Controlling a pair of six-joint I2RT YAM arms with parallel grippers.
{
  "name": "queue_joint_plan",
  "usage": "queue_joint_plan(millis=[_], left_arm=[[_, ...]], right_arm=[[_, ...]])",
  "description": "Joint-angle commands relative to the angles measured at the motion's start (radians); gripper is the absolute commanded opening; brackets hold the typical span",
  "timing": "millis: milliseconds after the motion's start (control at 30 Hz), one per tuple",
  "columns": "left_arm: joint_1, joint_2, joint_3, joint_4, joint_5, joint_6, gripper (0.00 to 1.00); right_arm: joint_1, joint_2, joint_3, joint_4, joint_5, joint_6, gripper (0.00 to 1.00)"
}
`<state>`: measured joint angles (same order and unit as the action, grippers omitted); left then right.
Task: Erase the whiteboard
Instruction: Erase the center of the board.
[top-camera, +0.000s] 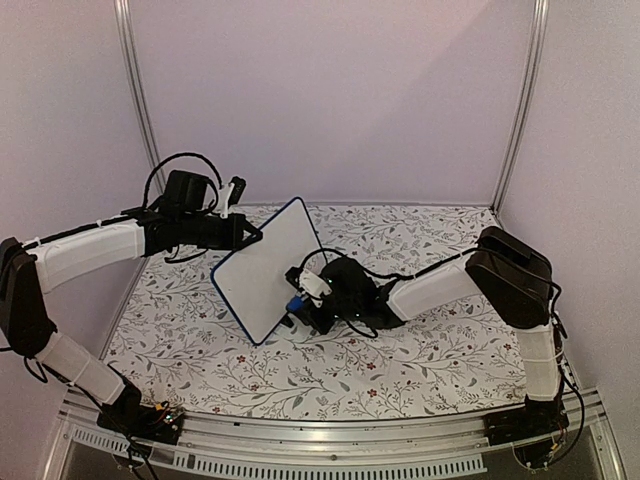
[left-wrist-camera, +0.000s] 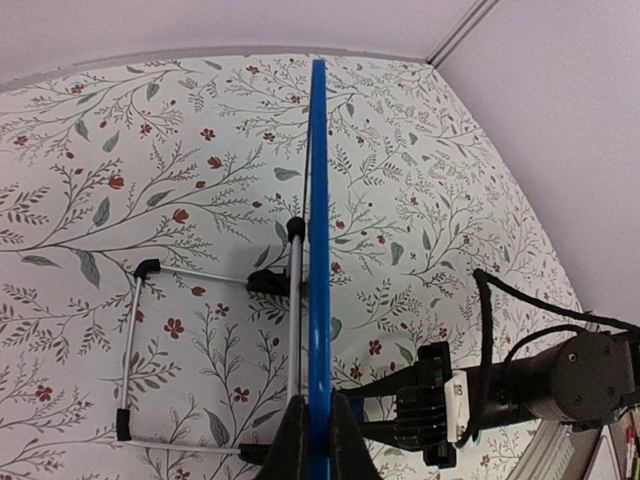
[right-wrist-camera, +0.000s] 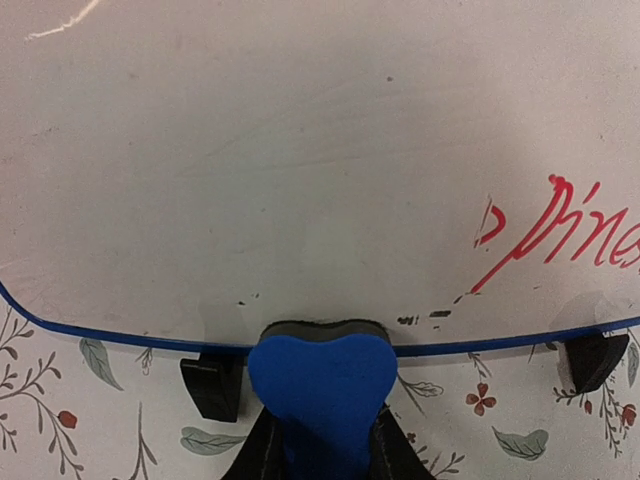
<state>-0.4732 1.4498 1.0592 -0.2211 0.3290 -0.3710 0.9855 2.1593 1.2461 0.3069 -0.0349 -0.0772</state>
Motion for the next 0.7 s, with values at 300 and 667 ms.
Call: queue_joint_plan(millis=[300, 667], left_arm=[[-0.017, 0.016, -0.004, -0.037, 0.041, -0.002, 0.00], [-0.017, 0.017, -0.004, -0.037, 0.038, -0.001, 0.00]], right_arm=[[-0.079, -0.106, 0.048, -0.015, 0.028, 0.008, 0.16], [-0.095, -0.014, 0.203, -0.060, -0.025, 0.003, 0.16]])
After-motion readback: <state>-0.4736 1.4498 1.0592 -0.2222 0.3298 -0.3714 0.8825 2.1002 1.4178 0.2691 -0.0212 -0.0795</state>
